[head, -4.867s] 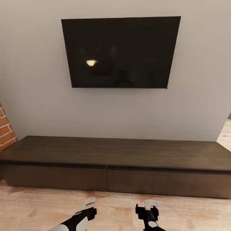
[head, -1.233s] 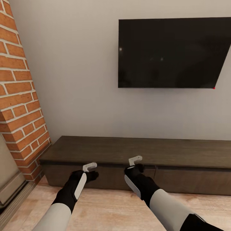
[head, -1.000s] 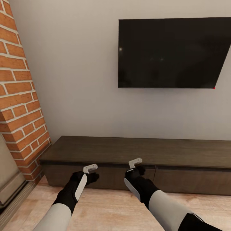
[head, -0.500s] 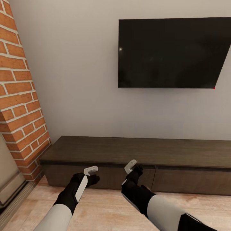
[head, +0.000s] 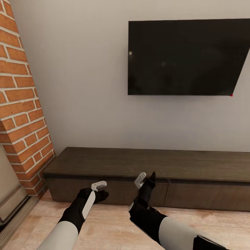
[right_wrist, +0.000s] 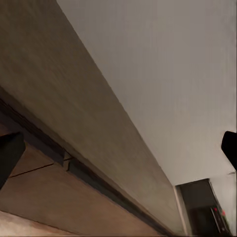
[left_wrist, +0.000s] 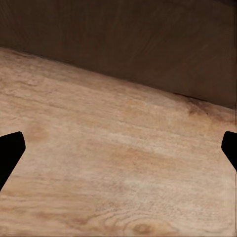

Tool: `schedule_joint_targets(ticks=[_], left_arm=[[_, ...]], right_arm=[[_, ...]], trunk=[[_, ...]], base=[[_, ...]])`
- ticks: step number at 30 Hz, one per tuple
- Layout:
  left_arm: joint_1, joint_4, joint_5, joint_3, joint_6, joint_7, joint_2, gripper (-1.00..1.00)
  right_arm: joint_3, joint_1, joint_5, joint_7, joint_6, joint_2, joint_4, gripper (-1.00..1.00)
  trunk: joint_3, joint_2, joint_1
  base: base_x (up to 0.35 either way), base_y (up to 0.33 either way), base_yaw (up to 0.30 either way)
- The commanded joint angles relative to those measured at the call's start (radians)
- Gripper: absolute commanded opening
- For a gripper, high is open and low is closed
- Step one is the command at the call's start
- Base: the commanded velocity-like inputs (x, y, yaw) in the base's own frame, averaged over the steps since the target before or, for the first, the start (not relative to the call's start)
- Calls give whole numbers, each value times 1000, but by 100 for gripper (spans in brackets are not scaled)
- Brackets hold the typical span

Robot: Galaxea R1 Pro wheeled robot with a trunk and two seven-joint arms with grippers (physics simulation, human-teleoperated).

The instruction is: Place each of the two pumpkins and all three candles from the living room inside a cabinet in the living room (use any cabinet), then make sure every cabinet is closed, and position the cauldron so it is next to a table in the living room.

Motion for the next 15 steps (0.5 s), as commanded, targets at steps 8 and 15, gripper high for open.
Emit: schedule_joint_targets(ticks=[8,15], left_arm=[[-1,-1,8,3,5,-112,2,100],[-1,-1,8,2,5,-138,2,100]], right_arm=[[230,52,-6,-122,7,0,-1,100],[381,71,-13,-105,6,10,-3,100]], trunk=[[-1,-1,0],[-1,-1,0]], base=[[0,0,0],[0,0,0]])
